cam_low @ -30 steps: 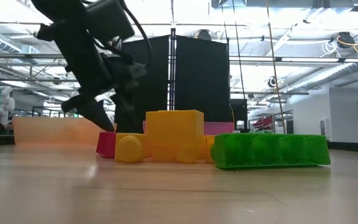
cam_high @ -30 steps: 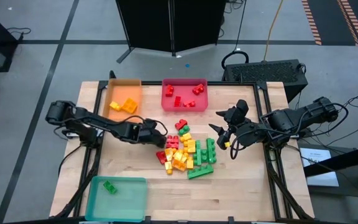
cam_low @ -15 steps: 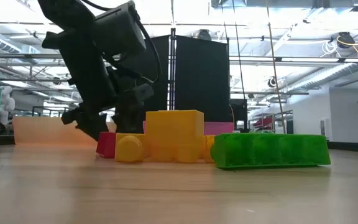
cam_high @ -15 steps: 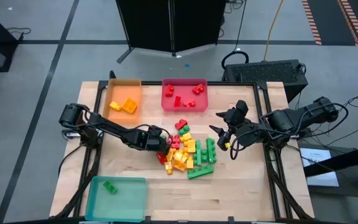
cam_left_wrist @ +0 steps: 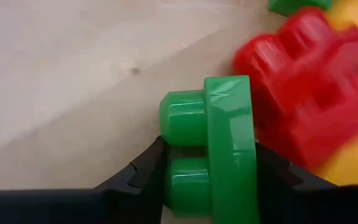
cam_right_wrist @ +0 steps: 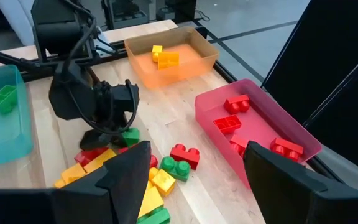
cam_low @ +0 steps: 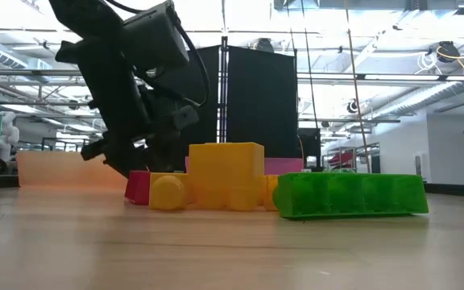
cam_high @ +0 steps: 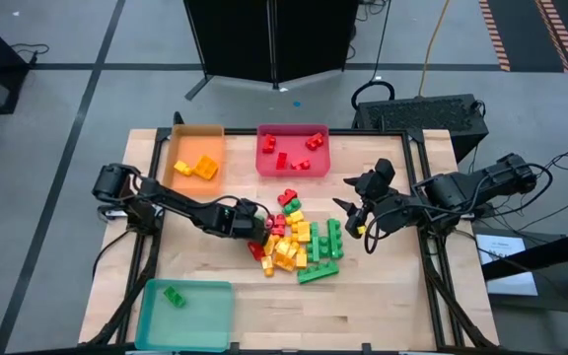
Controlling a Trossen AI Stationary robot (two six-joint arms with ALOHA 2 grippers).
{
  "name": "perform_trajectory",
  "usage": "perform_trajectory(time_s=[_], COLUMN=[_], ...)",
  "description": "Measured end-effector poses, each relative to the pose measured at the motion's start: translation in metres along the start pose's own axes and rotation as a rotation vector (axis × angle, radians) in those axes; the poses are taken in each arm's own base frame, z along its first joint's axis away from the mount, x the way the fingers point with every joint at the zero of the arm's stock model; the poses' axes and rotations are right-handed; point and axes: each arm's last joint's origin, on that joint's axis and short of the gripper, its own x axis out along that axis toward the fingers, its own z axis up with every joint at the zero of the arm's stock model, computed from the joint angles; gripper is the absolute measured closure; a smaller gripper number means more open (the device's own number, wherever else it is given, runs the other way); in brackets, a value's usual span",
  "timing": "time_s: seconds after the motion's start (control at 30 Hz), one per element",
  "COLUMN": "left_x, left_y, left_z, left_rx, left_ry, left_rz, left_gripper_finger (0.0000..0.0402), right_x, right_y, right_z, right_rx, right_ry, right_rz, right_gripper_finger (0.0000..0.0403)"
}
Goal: Sort blocks
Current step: Put the green game piece into the blue bin
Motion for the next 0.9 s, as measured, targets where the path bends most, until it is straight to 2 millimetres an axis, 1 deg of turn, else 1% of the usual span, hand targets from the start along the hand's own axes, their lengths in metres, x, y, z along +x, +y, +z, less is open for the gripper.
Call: perform_trajectory(time_s=[0.07,0.23,0.33,0.43,0.57,0.67,0.8,0.9], left_x=[-0.010,-0.044,-0.070,-0.100,-0.137,-0.159,-0.184,-0.196], left_y=[-0.002,0.001,0.003,0.004,0.009,0.012,0.015,0.016], left_z=[0.000,0.011,0.014,0.013,-0.001,-0.015,-0.039,-0.058], left_rx=[0.013,0.013,0.075,0.168,0.358,0.479,0.612,0.676], left_ry=[0.019,-0.038,-0.059,-0.085,-0.070,-0.073,-0.011,0.031], left_rz=[-0.039,-0.099,-0.165,-0.270,-0.409,-0.489,-0.637,-0.699], left_gripper_finger=[0.0237,0.0237,0.0237,0.0237,0.0237,0.0237,0.0237,0.0237], right_x=[0.000,0.000,0.000,0.000,0.000,0.000,0.000,0.000], right_y=[0.000,0.000,0.000,0.000,0.000,0.000,0.001,0.001], right_z=[0.000,0.000,0.000,0.000,0.000,0.000,0.001,0.002], right_rx=[0.000,0.000,-0.004,-0.004,-0.001,0.004,0.014,0.020], right_ry=[0.000,0.000,0.000,-0.001,-0.001,-0.003,-0.012,-0.018], right_rz=[0.000,0.000,0.000,0.001,0.001,0.002,0.008,0.011], right_gripper_finger=[0.0154,0.0154,0.0154,0.0154,0.0154,0.0154,0.0154,0.0154])
